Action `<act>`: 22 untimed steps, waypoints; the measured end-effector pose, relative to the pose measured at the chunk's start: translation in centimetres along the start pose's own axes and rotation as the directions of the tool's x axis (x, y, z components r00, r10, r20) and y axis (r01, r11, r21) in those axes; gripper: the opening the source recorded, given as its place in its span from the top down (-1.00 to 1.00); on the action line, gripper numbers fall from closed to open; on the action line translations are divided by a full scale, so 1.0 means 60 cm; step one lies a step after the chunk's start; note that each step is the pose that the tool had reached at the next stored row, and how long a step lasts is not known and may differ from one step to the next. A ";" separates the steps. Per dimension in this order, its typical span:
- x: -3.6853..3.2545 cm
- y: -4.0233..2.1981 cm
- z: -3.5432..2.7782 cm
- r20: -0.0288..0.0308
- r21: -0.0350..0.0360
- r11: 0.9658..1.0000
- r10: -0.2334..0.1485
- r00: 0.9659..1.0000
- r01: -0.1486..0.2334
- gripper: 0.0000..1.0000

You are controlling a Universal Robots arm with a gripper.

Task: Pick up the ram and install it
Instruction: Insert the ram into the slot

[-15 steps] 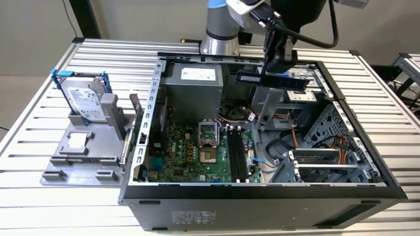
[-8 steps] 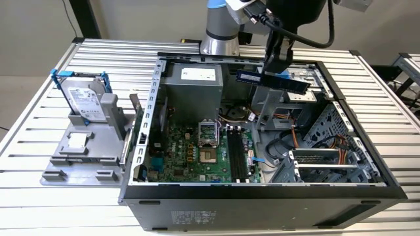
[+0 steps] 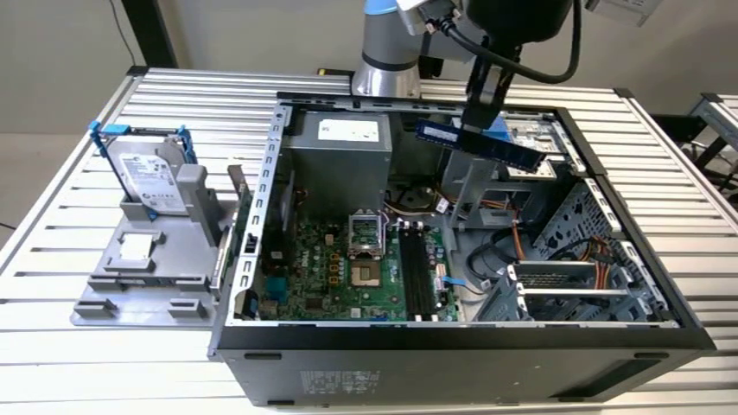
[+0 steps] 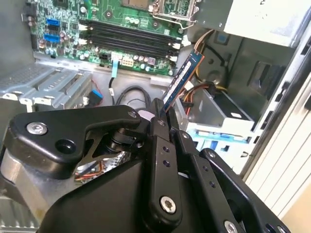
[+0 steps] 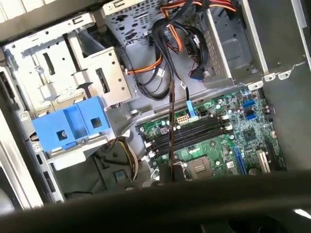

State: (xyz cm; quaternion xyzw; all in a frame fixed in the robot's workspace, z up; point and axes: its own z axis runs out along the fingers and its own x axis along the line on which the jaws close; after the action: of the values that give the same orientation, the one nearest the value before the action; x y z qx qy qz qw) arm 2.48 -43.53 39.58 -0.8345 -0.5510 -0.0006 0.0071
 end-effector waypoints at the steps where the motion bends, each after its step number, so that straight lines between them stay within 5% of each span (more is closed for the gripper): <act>1: 0.000 0.000 0.000 0.000 0.000 1.000 0.017 1.000 -0.017 1.00; 6: 0.000 0.000 0.000 -0.001 -0.001 0.995 0.103 0.995 -0.103 1.00; 11: 0.000 0.000 0.000 -0.002 -0.001 0.982 0.187 0.982 -0.187 1.00; 17: 0.000 0.000 0.000 -0.003 -0.002 0.960 0.281 0.960 -0.281 1.00; 22: 0.000 0.000 0.000 -0.004 -0.003 0.934 0.357 0.934 -0.358 1.00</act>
State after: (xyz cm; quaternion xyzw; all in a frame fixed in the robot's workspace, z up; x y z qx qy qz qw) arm 2.48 -43.53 39.57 -0.9208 -0.3901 -0.0018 0.0068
